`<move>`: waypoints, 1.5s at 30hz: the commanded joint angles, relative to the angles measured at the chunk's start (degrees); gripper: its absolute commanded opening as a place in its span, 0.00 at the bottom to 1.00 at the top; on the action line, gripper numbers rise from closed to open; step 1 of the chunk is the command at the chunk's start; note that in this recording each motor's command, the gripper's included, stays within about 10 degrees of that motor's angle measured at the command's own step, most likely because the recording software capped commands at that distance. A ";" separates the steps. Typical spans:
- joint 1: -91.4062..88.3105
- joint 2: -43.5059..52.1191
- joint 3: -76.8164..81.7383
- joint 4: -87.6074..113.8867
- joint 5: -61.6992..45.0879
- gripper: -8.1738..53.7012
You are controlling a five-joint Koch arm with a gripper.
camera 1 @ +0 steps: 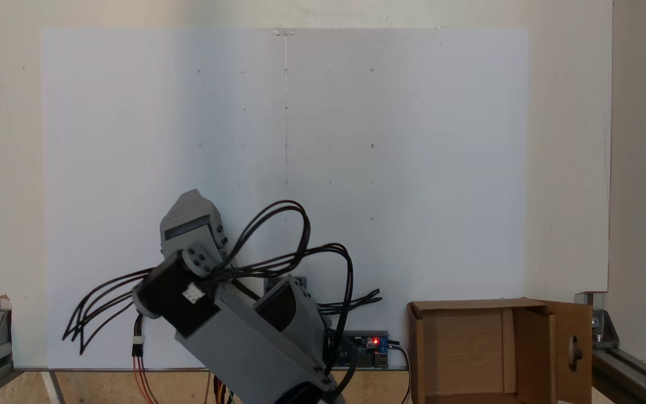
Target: Grasp a green dice and put it in the bin.
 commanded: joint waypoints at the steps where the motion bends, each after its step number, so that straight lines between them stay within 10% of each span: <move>1: -1.14 -1.67 -4.48 5.27 4.57 0.84; 25: -9.58 -8.26 -5.98 3.08 34.01 0.87; 45: -9.58 -14.50 -5.98 -2.64 36.65 0.85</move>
